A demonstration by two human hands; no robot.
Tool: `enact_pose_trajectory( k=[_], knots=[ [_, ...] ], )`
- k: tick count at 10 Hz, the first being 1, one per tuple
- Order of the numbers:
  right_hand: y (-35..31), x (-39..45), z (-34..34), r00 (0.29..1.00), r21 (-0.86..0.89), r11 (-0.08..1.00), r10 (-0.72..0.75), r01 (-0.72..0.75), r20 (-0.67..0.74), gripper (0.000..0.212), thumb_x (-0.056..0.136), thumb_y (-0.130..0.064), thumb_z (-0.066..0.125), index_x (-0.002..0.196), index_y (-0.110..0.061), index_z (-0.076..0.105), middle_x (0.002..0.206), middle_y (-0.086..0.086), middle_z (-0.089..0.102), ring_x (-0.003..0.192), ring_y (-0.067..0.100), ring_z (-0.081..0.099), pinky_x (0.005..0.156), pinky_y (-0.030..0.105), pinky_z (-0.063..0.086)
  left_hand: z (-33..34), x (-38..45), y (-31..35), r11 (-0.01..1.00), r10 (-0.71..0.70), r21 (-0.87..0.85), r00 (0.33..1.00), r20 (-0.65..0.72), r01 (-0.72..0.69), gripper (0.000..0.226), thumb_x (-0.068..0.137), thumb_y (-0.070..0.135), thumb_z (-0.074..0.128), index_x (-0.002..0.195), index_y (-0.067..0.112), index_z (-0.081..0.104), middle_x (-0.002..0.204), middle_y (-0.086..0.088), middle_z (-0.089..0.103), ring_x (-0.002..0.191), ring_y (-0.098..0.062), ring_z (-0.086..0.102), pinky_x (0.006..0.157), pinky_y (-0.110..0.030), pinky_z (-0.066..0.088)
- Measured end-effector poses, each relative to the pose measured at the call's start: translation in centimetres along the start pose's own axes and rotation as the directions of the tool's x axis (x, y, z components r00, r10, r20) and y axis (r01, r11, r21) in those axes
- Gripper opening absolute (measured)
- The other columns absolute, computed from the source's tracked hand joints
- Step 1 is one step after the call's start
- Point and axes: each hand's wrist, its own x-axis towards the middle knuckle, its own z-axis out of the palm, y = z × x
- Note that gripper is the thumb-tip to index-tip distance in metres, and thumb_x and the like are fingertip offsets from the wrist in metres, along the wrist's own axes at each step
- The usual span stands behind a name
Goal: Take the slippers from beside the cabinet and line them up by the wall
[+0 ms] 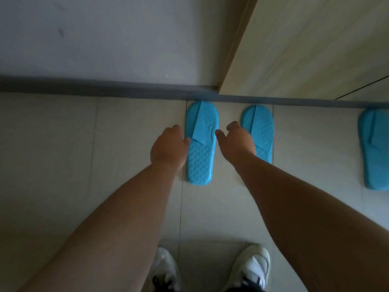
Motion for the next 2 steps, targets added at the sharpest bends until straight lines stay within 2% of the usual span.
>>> enact_pose_trajectory(
  k=[1,2],
  knots=[
    [-2.5,-4.5,-4.8,0.990,-0.131,0.983,-0.133,0.126,-0.044,0.047,0.093,-0.046,0.050,0.126,-0.013,0.052,0.124,0.010,0.057,0.114,0.030,0.052,0.087,0.043,0.045,-5.2,-5.1,1.6,0.944,0.176,0.280,0.984,0.025,-0.176,0.039,0.095,0.039,0.043,0.120,0.011,0.049,0.117,-0.013,0.056,0.103,-0.031,0.055,0.078,-0.041,0.044],
    [-4.7,-8.8,-10.2,0.946,-0.364,0.890,-0.319,0.276,-0.062,0.051,0.091,-0.050,0.048,0.128,-0.015,0.052,0.129,0.010,0.053,0.121,0.032,0.046,0.099,0.047,0.039,-10.4,-9.1,2.9,0.839,0.306,0.453,0.950,0.063,-0.300,0.044,0.094,0.044,0.039,0.122,0.011,0.047,0.117,-0.012,0.056,0.105,-0.029,0.053,0.078,-0.040,0.041]
  ],
)
